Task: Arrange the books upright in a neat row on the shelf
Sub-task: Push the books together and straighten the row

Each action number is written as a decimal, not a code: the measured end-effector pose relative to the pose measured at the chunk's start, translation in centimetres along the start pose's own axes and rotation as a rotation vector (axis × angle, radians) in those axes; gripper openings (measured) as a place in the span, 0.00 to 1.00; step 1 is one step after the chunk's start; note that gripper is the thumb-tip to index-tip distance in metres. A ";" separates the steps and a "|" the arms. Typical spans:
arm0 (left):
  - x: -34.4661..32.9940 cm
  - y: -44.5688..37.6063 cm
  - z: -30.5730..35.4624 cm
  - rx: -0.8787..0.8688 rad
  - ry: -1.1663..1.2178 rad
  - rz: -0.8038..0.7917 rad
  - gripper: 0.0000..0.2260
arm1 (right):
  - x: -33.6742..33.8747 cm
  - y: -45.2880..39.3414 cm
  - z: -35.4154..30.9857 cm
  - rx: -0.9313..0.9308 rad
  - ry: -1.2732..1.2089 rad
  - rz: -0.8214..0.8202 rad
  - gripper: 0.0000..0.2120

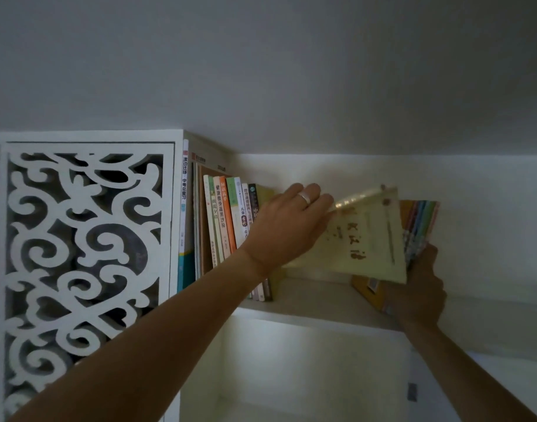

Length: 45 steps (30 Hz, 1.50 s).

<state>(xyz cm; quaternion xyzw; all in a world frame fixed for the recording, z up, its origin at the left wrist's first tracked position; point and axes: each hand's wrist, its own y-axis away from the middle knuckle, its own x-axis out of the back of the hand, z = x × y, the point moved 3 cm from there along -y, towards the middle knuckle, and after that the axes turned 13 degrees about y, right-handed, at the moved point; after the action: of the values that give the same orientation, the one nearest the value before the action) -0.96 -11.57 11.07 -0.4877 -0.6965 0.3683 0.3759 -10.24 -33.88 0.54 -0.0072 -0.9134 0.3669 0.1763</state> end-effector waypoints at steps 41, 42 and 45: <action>-5.0 12.2 -5.4 0.439 -0.053 -0.012 0.28 | -8.4 6.6 -11.5 0.468 0.020 -0.251 0.31; -4.8 12.1 -5.5 0.465 -0.034 0.023 0.28 | -8.8 6.7 -11.7 0.506 0.037 -0.264 0.31; -4.6 12.2 -5.7 0.475 -0.012 0.054 0.27 | -9.0 6.4 -11.7 0.561 0.008 -0.352 0.30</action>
<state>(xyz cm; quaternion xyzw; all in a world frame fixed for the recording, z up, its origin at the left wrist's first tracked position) 10.13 -12.02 2.13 -0.4016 -0.5793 0.5348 0.4659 1.30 -22.66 1.22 0.1980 -0.7634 0.5679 0.2358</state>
